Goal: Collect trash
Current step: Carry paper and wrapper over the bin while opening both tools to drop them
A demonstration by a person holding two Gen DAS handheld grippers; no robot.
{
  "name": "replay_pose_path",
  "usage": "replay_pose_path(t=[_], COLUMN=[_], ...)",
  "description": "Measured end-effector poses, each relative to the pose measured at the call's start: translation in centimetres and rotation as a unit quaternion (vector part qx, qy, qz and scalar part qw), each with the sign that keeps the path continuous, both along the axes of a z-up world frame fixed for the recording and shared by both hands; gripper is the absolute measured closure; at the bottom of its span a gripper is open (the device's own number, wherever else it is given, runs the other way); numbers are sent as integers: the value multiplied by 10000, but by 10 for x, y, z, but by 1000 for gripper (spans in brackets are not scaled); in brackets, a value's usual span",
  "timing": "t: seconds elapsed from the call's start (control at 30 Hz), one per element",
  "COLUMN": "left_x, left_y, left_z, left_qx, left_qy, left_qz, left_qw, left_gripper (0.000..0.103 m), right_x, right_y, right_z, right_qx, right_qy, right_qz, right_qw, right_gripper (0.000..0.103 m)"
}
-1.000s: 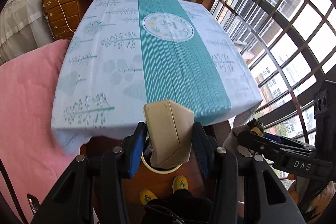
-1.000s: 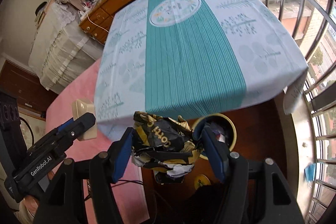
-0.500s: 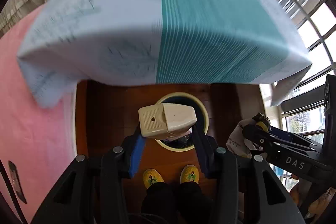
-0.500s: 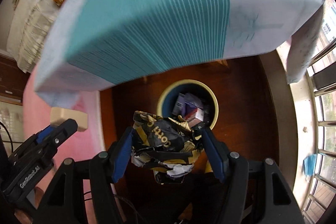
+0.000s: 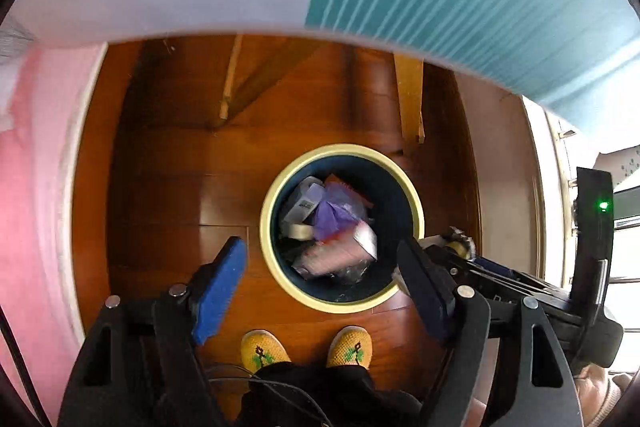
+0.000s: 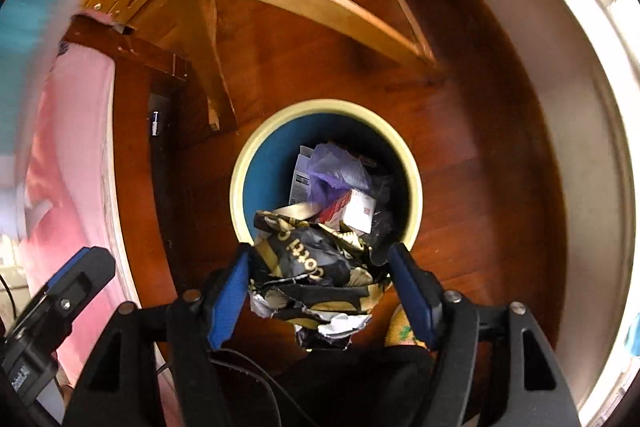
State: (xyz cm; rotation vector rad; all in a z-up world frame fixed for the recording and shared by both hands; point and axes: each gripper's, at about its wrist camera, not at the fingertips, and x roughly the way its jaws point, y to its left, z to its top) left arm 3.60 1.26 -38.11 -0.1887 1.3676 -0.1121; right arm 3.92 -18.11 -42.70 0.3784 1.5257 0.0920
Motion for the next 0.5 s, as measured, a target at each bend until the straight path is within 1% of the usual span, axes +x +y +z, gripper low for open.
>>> replay_pose_path(t=[0.07,0.2,0.33,0.5], left_x=[2,3,-1,-7], left_y=[0,5,12,17], left_z=[-7,-9,1,20], left_qx=[98,147,234,276], left_qy=[-16,-91,-144,-204], left_qz=[13,67,129,206], left_qw=[9999,9998,9995,9992], left_gripper=[21,19,19,18], right_x=[2,6,5,3], right_y=[0,6,7,8], right_z=[-8,-10,1,22], right_qx=[87,90,113,100], right_qy=[37,-53,-177,-410], right_qz=[-31,-51,-168,-169], right_qw=[10000,9999,9996,9990], right_gripper=[24,23,22,22])
